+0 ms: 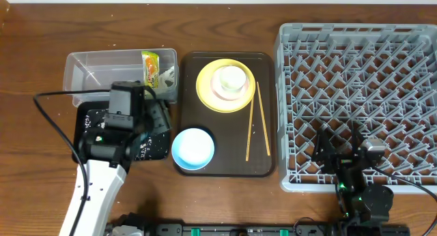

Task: Sort waste into correct bins and load items into the dishwasher rack

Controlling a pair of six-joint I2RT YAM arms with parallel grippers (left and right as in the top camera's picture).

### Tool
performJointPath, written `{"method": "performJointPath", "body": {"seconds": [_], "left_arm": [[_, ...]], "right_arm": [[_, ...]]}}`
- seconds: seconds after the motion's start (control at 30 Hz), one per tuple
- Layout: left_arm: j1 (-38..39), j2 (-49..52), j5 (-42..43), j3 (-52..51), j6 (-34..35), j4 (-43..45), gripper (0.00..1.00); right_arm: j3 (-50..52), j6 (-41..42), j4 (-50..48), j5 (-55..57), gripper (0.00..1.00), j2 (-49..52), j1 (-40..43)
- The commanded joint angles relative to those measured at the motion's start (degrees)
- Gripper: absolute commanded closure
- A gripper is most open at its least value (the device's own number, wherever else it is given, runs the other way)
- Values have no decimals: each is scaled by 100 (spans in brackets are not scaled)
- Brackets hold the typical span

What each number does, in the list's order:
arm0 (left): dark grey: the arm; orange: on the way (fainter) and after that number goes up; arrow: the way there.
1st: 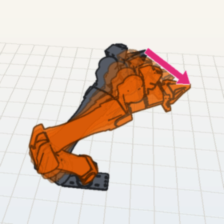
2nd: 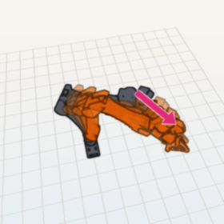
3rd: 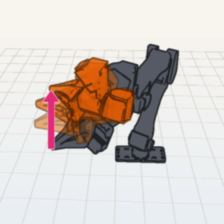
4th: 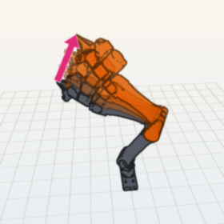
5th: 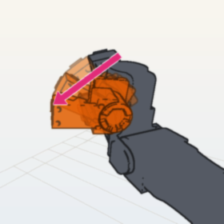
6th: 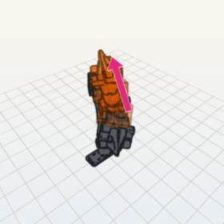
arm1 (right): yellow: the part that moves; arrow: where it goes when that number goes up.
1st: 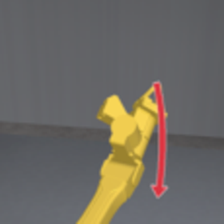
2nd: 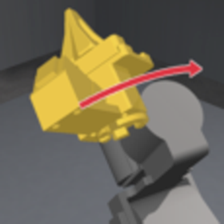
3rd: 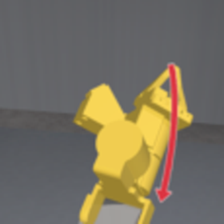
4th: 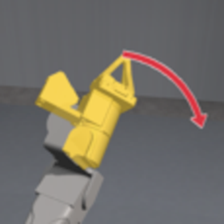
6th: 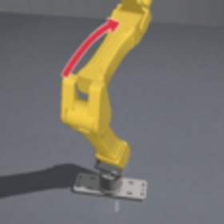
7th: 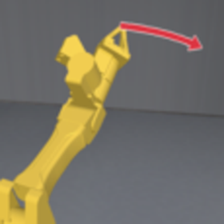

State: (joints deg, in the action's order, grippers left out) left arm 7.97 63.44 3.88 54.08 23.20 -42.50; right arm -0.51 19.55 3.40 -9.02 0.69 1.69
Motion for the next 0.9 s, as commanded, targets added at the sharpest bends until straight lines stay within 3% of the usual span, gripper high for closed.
{"method": "performJointPath", "body": {"seconds": [0.0,0.1,0.17,0.43,0.87], "left_arm": [[-131,-20,-55,101,-90,-76,28],[-131,-22,-52,101,-87,-76,25],[-131,-20,-52,101,-90,-76,18],[-131,-20,-52,101,-87,-76,13],[-131,-20,-52,101,-87,-76,11]], "right_arm": [[20,57,7,-22,1,-31,-7],[20,57,7,-22,1,-31,-7],[20,57,7,-20,1,-31,-7],[20,57,7,-20,1,-31,-7],[20,57,7,-20,1,-31,-7]]}}
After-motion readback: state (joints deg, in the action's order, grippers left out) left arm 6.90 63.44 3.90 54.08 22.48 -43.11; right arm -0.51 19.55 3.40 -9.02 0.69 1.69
